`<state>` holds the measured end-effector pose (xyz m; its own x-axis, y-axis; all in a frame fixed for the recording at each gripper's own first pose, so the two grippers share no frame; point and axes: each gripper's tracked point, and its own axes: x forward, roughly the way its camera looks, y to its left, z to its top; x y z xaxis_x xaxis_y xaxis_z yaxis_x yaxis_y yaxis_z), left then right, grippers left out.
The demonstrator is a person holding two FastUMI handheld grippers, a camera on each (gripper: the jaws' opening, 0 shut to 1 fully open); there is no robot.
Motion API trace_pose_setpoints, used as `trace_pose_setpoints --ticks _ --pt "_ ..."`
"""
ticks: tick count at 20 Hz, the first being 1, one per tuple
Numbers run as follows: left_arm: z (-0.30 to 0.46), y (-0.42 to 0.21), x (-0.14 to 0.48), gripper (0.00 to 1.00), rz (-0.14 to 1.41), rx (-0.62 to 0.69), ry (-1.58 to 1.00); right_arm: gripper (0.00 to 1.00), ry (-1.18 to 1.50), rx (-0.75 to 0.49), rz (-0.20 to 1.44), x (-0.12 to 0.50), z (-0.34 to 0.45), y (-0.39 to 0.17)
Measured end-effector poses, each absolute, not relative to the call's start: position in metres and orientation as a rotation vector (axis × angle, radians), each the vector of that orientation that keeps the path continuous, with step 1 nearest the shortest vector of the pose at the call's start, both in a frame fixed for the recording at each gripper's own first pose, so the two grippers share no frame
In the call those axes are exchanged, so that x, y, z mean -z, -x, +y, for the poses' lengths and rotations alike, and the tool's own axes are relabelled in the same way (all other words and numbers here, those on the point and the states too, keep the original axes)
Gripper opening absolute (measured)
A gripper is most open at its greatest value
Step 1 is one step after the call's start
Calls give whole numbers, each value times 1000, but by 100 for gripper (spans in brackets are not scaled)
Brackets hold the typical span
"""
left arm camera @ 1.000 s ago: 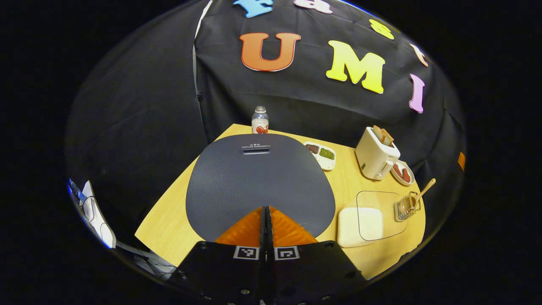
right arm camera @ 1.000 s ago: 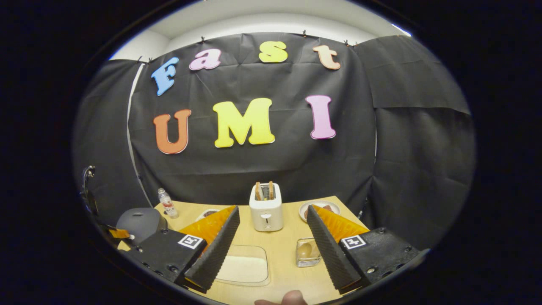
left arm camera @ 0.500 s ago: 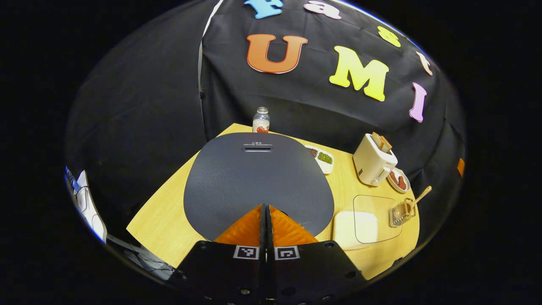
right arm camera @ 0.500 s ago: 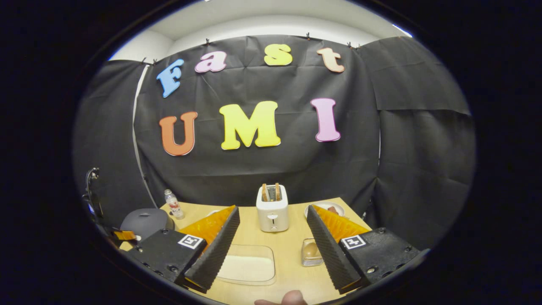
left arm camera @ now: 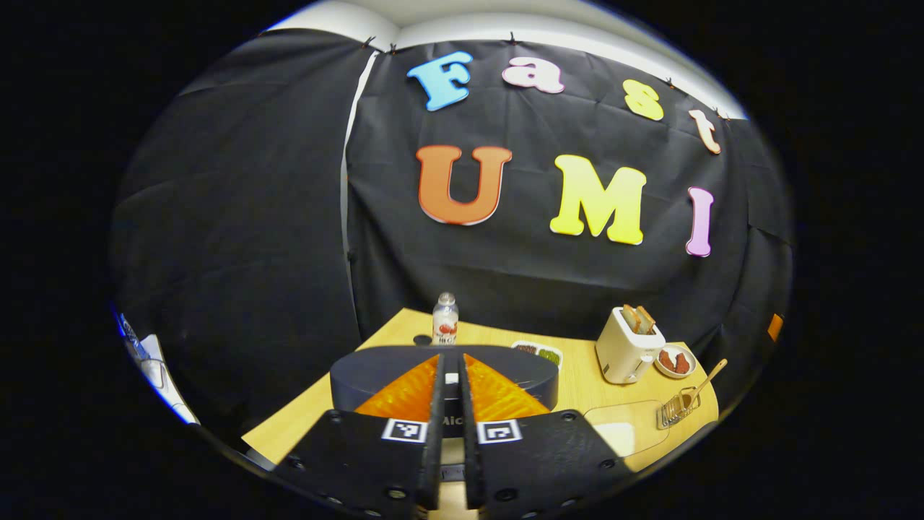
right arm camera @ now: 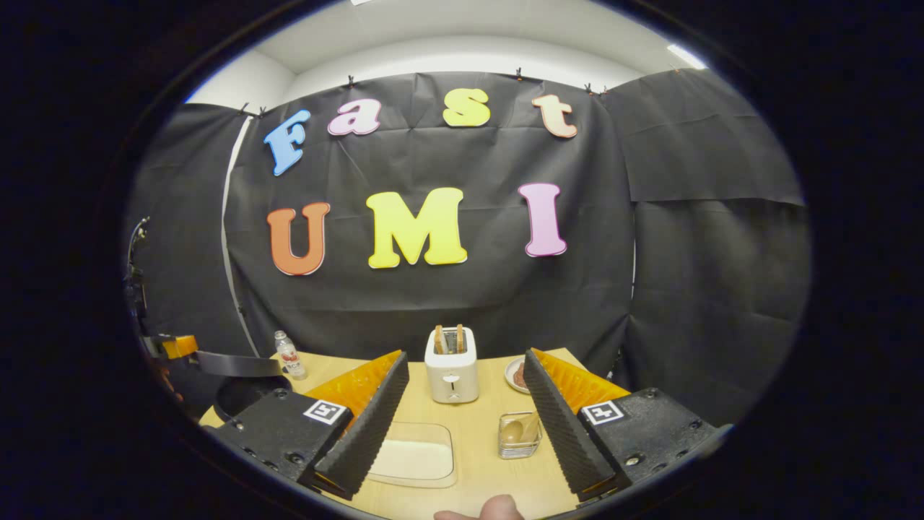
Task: Close the left gripper, press the button to open the rice cooker; take a wooden spoon from the chopstick holder with the right hand, scoop a spoonful of rice and pour it into the rice cooker, then put the wooden spoon back into the chopstick holder.
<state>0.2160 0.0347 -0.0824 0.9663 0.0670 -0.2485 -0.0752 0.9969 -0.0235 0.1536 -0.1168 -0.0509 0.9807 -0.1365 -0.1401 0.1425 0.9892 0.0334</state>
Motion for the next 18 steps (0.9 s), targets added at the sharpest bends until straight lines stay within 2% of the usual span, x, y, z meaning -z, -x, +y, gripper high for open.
trace_pose_setpoints --ticks 3,4,7,8,9,10,18 --pt "38 -227 56 82 174 -87 -33 100 -44 134 122 43 -117 -153" --pt "37 -228 44 90 142 -89 -31 100 -39 134 114 40 -118 -152" --pt "26 -216 31 95 127 -72 6 100 -35 140 97 35 -121 -147" --pt "25 -211 26 86 119 -66 11 100 -37 141 95 33 -122 -146" --pt "22 -205 23 85 113 -63 14 100 -41 143 95 34 -124 -144" --pt "19 -198 20 95 112 -57 16 100 -45 144 96 35 -125 -142" --pt "4 -158 12 95 92 -45 32 100 -26 173 125 47 -159 -121"
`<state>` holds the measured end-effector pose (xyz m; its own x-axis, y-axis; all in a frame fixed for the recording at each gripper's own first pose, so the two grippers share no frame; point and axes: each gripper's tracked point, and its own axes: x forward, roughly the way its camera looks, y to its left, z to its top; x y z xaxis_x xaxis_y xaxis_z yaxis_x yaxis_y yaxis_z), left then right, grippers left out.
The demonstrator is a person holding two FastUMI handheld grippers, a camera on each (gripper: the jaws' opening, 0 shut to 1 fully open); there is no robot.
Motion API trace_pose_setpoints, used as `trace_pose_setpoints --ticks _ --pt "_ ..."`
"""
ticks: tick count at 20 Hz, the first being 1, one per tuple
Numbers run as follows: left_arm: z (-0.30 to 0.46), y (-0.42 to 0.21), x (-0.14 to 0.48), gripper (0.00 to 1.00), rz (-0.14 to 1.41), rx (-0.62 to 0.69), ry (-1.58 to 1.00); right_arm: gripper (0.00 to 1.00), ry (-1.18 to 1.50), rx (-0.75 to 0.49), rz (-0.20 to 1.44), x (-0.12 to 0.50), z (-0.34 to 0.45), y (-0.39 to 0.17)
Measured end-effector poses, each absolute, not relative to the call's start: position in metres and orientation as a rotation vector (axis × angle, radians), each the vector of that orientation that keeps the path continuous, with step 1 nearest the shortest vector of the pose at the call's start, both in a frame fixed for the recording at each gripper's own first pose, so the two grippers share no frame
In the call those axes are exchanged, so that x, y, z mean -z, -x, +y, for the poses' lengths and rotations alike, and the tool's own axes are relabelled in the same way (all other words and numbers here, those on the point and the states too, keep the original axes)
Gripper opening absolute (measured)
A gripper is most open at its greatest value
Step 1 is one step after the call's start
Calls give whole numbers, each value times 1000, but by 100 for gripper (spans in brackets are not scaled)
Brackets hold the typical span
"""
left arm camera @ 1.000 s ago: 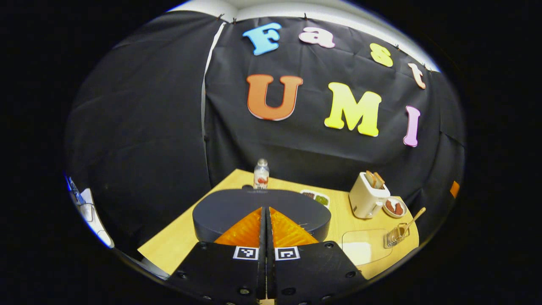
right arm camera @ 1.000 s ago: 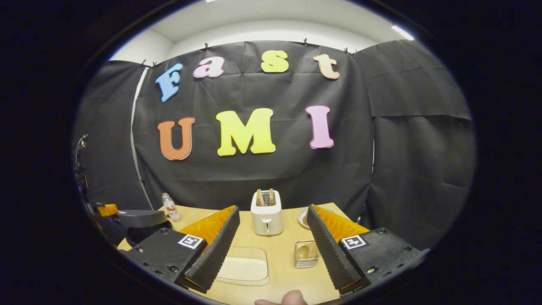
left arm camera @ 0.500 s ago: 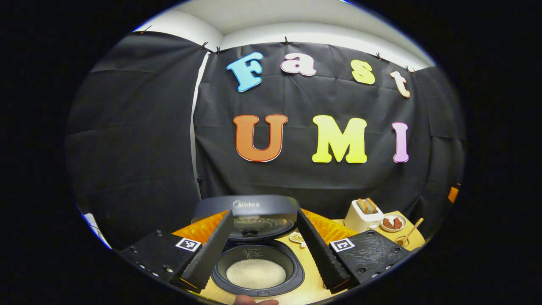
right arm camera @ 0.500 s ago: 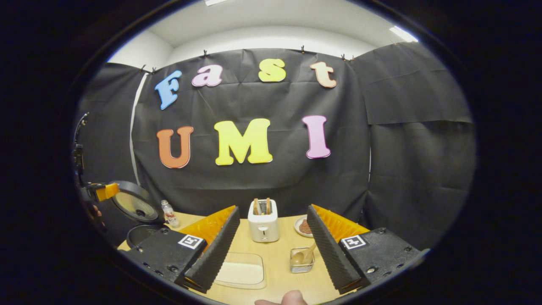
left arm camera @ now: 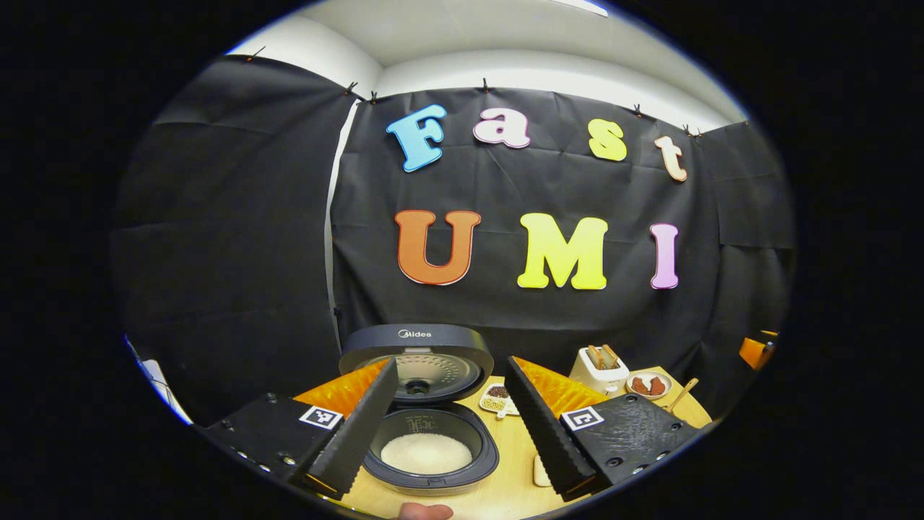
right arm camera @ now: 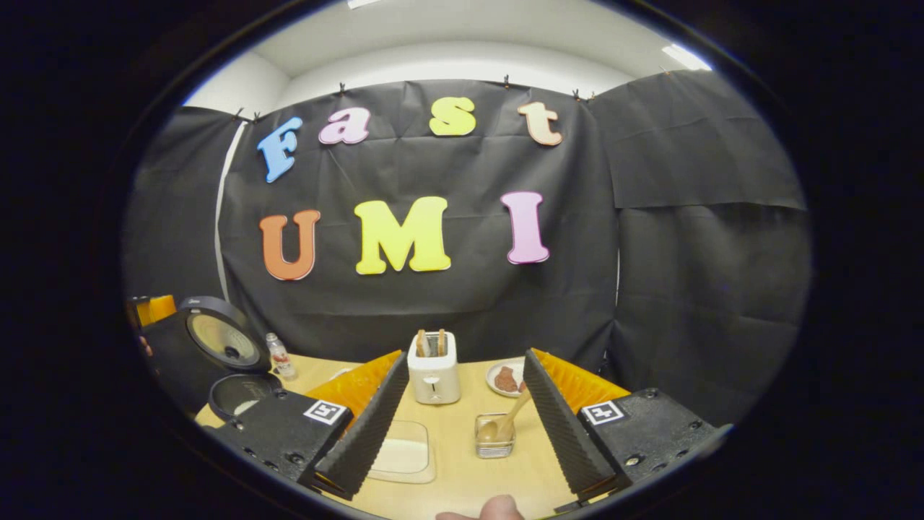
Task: Close the left gripper, press the button to open the rice cooker; take a wooden spoon from the chopstick holder with the right hand, scoop a spoonful of rice and pour it into the rice cooker, then put the wooden spoon back into the chopstick holder.
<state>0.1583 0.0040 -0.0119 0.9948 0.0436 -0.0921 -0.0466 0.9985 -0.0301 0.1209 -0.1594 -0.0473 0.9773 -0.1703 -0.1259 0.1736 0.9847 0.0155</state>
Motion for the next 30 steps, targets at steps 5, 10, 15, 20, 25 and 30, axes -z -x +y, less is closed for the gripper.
trace_pose_setpoints --ticks 5,10,15,20,25,30 --pt "-12 -142 34 95 138 -35 43 100 -39 186 171 74 -192 -124" --pt "-24 -146 35 94 144 -28 36 100 -99 171 251 121 -217 -158" --pt "-30 -165 32 95 136 -54 42 100 -127 129 330 177 -233 -212" --pt "-40 -193 38 94 161 -86 10 100 -149 161 423 237 -266 -262" --pt "-53 -211 41 95 189 -103 -24 92 -194 145 504 293 -278 -302" --pt "-63 -216 47 95 211 -88 -43 74 -266 120 531 313 -274 -320"
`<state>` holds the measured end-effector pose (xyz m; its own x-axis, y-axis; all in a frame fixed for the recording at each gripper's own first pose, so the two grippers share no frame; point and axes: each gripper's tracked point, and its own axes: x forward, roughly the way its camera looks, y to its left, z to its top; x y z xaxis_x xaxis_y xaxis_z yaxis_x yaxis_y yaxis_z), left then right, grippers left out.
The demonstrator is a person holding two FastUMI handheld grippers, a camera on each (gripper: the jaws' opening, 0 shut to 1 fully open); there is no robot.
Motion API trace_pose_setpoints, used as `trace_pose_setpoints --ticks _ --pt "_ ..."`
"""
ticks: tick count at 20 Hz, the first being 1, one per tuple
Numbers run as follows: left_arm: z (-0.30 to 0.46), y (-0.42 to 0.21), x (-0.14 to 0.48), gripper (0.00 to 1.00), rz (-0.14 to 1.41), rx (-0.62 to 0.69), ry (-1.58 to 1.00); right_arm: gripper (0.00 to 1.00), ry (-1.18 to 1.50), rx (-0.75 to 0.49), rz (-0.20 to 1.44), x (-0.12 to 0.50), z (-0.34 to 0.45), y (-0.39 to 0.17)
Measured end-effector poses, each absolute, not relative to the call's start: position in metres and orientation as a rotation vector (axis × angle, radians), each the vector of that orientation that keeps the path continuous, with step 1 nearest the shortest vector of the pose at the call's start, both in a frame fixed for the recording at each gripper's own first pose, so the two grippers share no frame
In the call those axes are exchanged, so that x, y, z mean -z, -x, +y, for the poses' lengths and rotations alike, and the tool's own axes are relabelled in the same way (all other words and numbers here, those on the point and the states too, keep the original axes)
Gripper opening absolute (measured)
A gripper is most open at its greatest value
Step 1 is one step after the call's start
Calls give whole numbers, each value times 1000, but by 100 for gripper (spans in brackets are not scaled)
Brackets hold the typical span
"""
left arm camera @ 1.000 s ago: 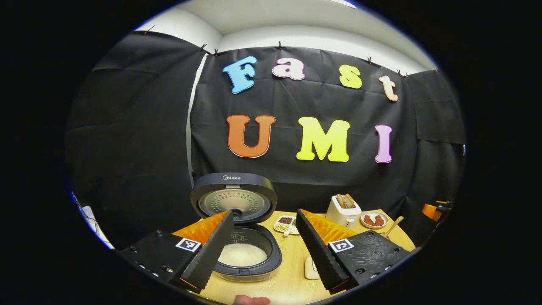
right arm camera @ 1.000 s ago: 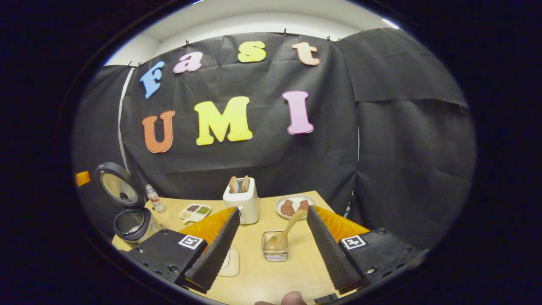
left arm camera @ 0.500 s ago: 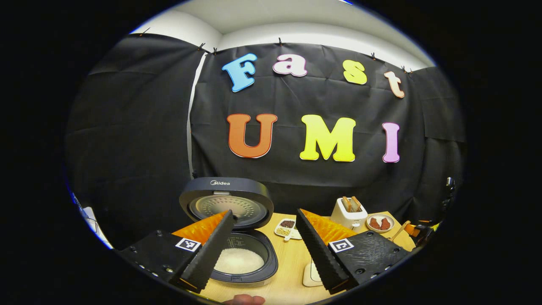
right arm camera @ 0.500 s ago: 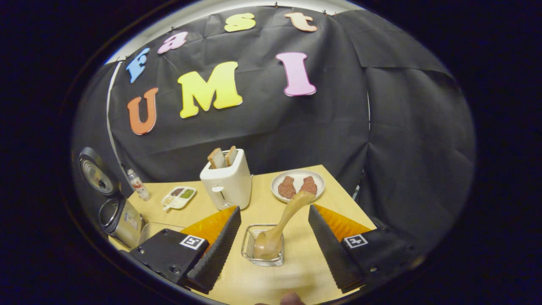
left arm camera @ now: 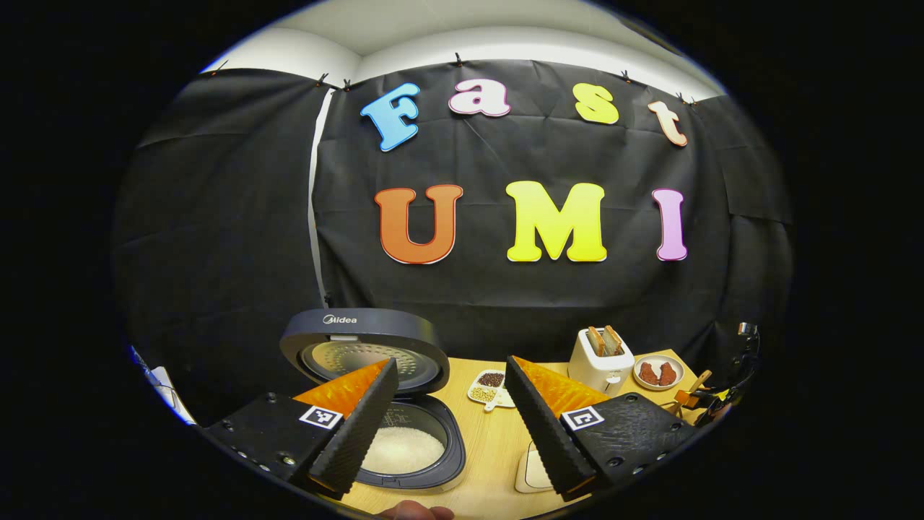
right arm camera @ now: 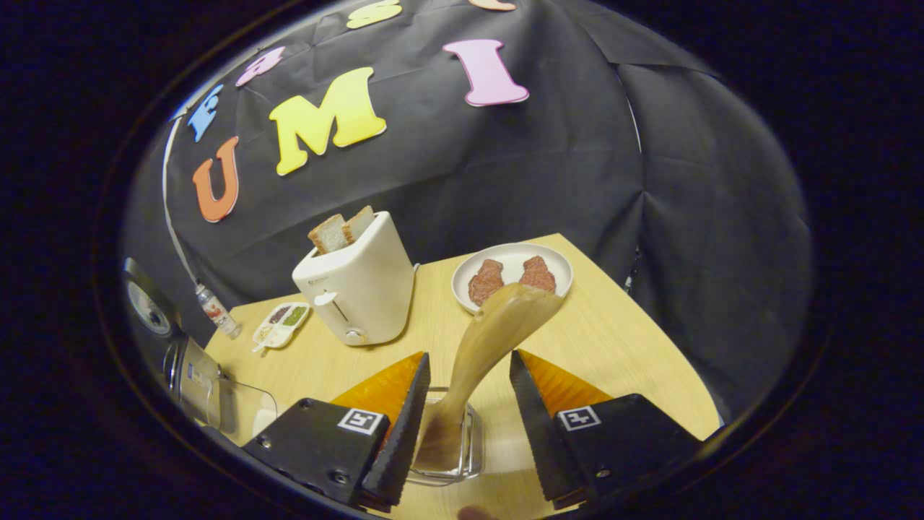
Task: Close the left gripper, press the button to open the rice cooker; take a wooden spoon from the chopstick holder with the right hand, scoop a spoonful of rice and pour it into the rice cooker, then put the wooden spoon back into the chopstick holder.
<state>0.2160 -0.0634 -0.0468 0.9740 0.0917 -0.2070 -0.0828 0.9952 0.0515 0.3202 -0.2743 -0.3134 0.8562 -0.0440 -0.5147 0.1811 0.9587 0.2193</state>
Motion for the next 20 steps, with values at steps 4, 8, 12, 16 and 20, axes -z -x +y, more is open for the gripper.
trace_pose_setpoints --ticks 4,8,12,16,20 --pt "-57 -214 51 95 225 -106 -29 48 -261 108 521 307 -271 -322" --pt "-46 -208 44 95 208 -118 0 25 -282 103 508 292 -263 -310" --pt "-33 -196 41 95 196 -117 20 20 -315 128 499 277 -253 -296" --pt "-10 -176 31 100 171 -120 45 15 -277 142 438 235 -242 -287" --pt "4 -160 21 94 122 -99 57 14 -225 166 350 168 -225 -270"
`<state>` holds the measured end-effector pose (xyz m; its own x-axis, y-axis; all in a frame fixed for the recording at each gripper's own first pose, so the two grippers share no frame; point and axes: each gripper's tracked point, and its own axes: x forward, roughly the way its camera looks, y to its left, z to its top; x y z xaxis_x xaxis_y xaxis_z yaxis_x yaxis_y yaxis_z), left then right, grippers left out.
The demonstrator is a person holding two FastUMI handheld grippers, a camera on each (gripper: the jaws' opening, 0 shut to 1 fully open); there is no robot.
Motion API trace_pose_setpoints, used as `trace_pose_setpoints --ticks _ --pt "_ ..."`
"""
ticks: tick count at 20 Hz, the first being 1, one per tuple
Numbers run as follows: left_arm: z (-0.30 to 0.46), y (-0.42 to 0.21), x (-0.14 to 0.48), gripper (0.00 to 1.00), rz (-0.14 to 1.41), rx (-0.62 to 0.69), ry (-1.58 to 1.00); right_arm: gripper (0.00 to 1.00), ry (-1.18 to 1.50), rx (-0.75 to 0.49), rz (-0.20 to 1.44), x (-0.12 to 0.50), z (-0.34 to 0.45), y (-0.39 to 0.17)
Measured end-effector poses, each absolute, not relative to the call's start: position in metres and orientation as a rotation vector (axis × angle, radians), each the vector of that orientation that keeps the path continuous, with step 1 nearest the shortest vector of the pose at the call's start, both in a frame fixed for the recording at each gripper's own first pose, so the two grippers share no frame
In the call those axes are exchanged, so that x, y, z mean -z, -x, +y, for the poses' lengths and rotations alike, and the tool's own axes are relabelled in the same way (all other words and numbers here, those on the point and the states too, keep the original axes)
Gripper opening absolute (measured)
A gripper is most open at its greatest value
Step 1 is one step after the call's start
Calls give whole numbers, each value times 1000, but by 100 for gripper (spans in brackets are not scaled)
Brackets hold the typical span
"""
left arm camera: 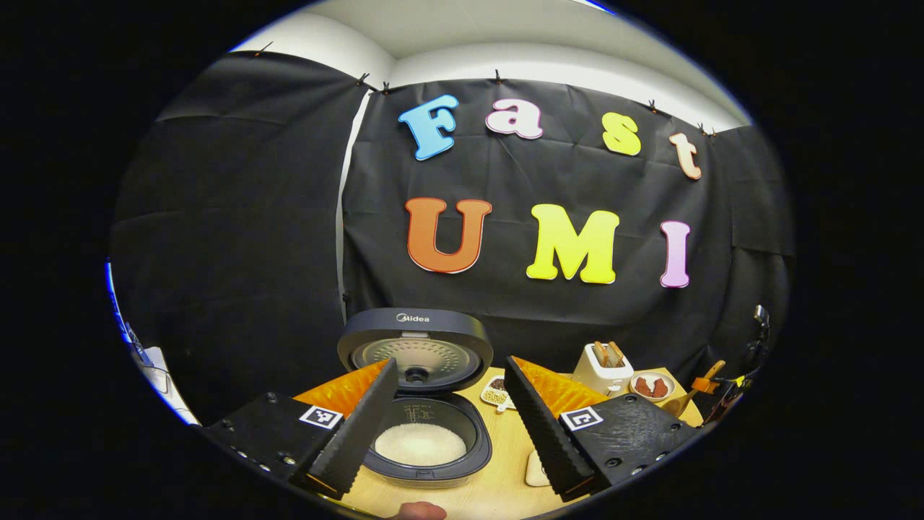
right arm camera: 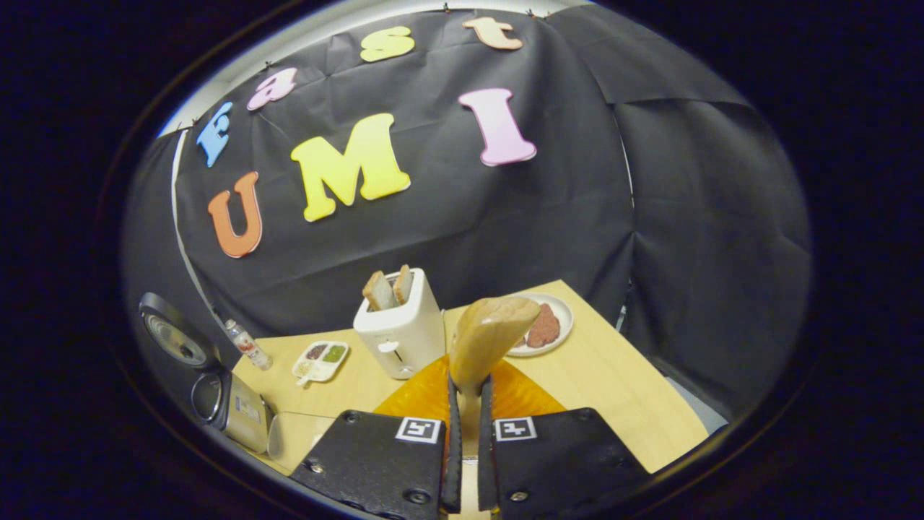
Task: Close the left gripper, press the button to open the rice cooker; take a wooden spoon from the chopstick holder with the right hand, scoop a spoonful of rice and pour it into the rice cooker, then put the wooden spoon back into the chopstick holder.
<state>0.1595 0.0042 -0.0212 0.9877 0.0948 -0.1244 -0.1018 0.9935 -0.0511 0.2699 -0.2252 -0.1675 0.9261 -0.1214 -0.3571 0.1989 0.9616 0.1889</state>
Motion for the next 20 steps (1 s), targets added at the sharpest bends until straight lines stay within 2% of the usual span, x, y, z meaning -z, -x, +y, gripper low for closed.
trace_pose_setpoints --ticks 4,8,12,17,18,19,20 --pt "21 -144 10 94 83 -75 33 14 -224 142 299 124 -180 -248" --pt "35 -133 6 94 69 -53 26 14 -235 72 306 121 -118 -235" --pt "61 -120 5 94 74 -76 25 14 -224 25 350 145 -74 -231" --pt "83 -111 11 94 88 -78 0 14 -139 33 438 203 -59 -237" --pt "87 -109 12 94 93 -84 2 10 -99 42 456 218 -60 -239" --pt "91 -107 12 94 93 -91 6 14 -48 52 470 233 -61 -241" --pt "93 -104 12 95 93 -98 8 14 -9 57 491 248 -60 -242"
